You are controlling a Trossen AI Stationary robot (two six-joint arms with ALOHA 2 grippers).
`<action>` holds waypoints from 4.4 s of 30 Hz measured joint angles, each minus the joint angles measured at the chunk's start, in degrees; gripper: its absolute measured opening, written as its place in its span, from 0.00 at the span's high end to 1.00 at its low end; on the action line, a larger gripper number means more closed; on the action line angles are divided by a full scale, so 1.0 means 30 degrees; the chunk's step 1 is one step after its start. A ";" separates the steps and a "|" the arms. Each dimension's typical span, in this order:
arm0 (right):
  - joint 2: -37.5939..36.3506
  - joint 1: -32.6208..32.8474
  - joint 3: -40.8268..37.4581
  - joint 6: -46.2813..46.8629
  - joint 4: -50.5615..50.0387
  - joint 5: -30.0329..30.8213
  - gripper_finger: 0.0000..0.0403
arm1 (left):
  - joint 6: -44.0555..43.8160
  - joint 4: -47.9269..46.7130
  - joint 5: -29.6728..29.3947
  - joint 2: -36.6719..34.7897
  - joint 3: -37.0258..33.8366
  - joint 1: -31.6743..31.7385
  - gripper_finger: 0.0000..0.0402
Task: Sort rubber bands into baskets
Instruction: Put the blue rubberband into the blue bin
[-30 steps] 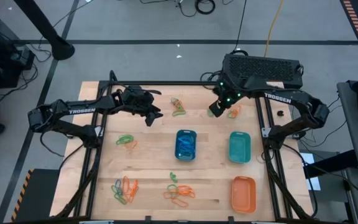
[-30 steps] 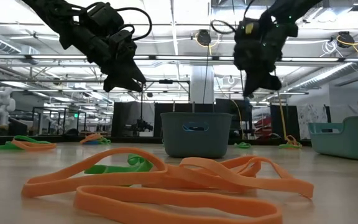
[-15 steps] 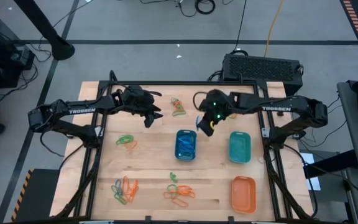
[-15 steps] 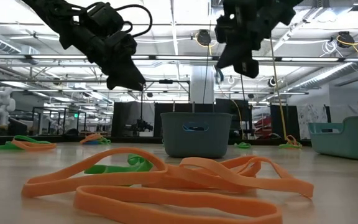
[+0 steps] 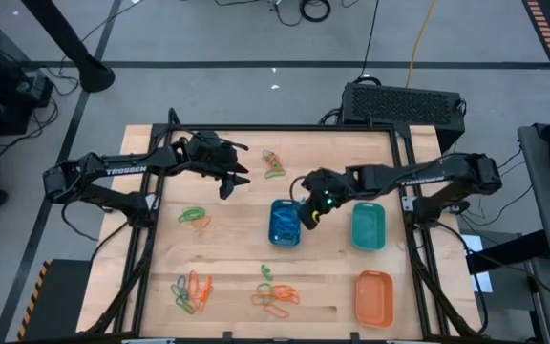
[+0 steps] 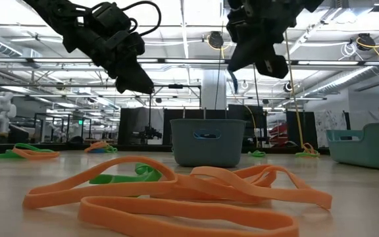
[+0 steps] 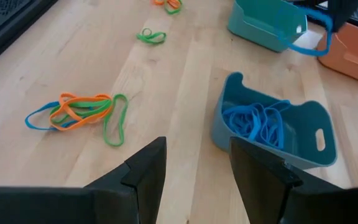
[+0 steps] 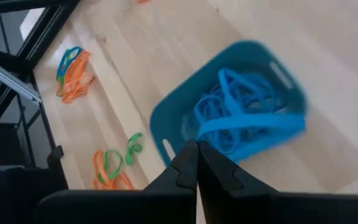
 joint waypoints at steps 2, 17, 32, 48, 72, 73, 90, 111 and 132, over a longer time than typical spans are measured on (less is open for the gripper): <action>0.0543 0.0356 0.0000 0.0603 0.0362 0.0044 1.00 | -0.0010 -0.0007 0.0004 0.0002 0.0000 -0.0028 0.55; 0.3976 0.0290 0.0000 0.2314 0.3286 -0.0044 1.00 | 0.0864 -0.0015 0.0095 0.0000 0.0000 -0.0503 0.55; 0.4225 -0.0514 0.0000 0.0260 0.3205 -0.0426 0.96 | 0.0730 -0.0007 -0.0160 0.0000 0.0000 -0.0503 0.55; 0.4058 -0.1318 0.0166 -0.1180 0.3039 -0.2257 0.81 | 0.0340 0.0000 -0.0233 0.0001 0.0000 -0.0503 0.55; 0.9893 -1.0023 0.9365 -0.8115 -0.0457 -0.4721 0.87 | -0.2170 -0.1997 -0.1865 0.0000 0.0000 -0.0102 0.55; 1.0609 -1.0194 1.0385 -0.8493 -0.1005 -0.4707 0.86 | -0.2252 -0.2327 -0.1875 0.0000 0.0000 -0.0109 0.55; 1.8360 -1.0749 2.2148 -1.2685 -0.9868 -0.2270 0.62 | -0.3835 -0.7196 -0.2597 -0.0206 0.0000 -0.0009 0.55; 2.0431 -0.9579 2.2141 -1.2561 -0.8368 0.1782 0.61 | -0.3547 -0.6841 -0.3760 -0.0539 0.0000 0.0342 0.55; 2.0465 -0.8686 2.2134 -2.0107 -0.7872 0.2575 0.81 | -0.1986 -0.6867 -0.3854 -0.0532 0.0000 0.0597 0.55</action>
